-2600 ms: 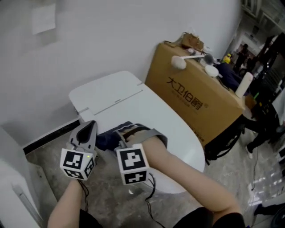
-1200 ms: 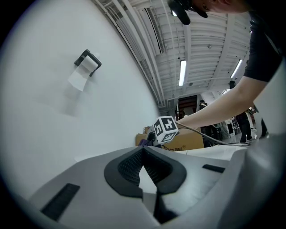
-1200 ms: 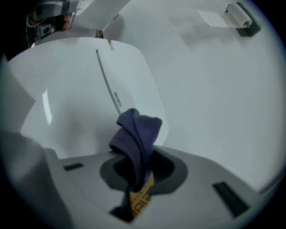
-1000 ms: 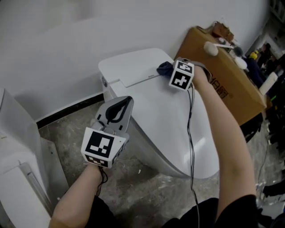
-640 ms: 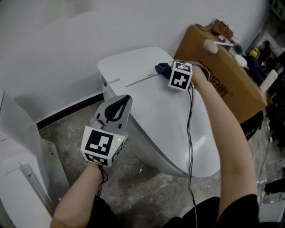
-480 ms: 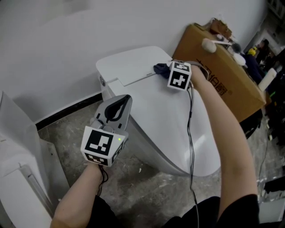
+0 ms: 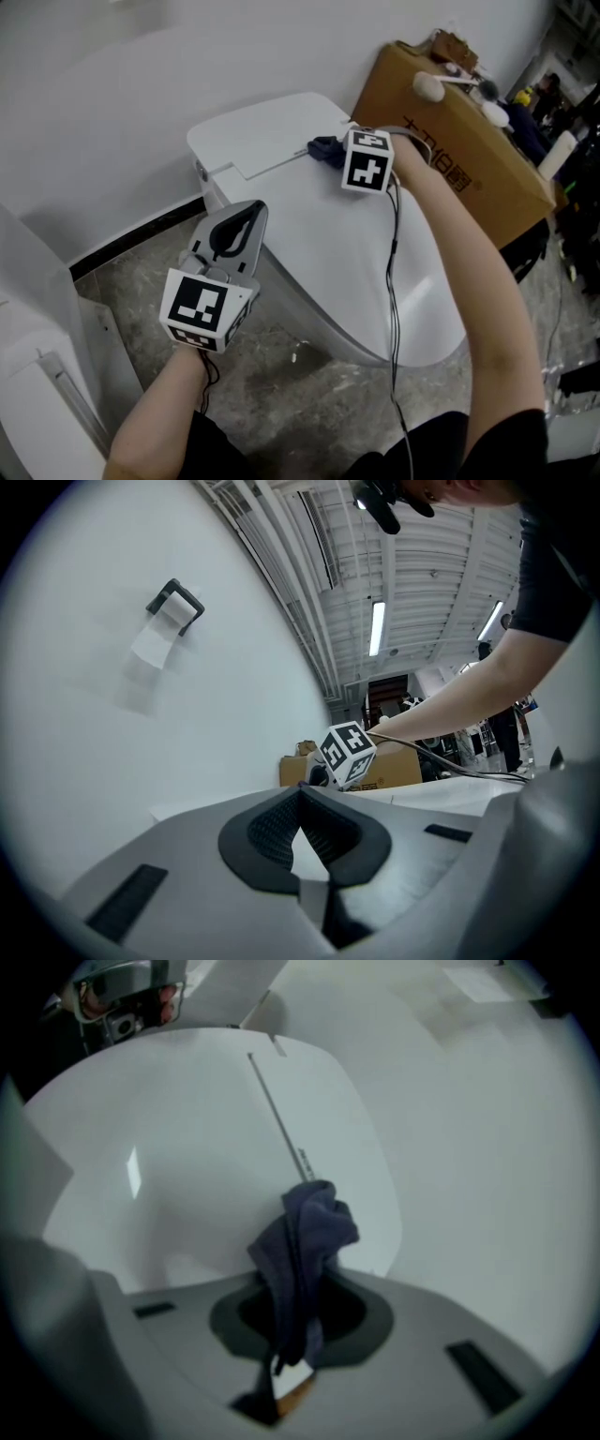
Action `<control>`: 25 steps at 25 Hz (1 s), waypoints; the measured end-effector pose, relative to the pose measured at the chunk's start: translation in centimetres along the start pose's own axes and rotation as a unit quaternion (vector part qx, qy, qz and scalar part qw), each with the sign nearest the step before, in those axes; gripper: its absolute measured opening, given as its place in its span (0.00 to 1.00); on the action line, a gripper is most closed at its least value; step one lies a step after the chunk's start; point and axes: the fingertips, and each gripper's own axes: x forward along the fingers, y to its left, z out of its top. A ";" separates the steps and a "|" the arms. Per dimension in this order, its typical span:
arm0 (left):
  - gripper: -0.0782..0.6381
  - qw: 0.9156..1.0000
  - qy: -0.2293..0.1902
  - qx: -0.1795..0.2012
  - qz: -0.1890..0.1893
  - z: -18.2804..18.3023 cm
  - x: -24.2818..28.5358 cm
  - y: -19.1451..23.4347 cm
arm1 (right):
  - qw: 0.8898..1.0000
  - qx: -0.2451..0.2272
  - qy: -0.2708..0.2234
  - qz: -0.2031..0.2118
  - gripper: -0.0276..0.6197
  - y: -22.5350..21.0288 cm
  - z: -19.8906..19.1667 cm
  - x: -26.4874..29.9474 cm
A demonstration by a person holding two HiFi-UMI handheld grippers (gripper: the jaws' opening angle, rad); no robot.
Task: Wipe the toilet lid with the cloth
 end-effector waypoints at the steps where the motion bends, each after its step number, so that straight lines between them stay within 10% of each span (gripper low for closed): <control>1: 0.12 1.000 0.001 -0.002 0.000 -0.1 0.0 0.0 | 1.000 0.000 -0.002 0.001 0.14 0.2 0.0 -0.1; 25: 0.12 1.000 0.014 0.006 -0.015 -1.2 1.3 -1.6 | 0.999 -0.018 -0.026 -0.019 0.14 5.7 0.8 -4.7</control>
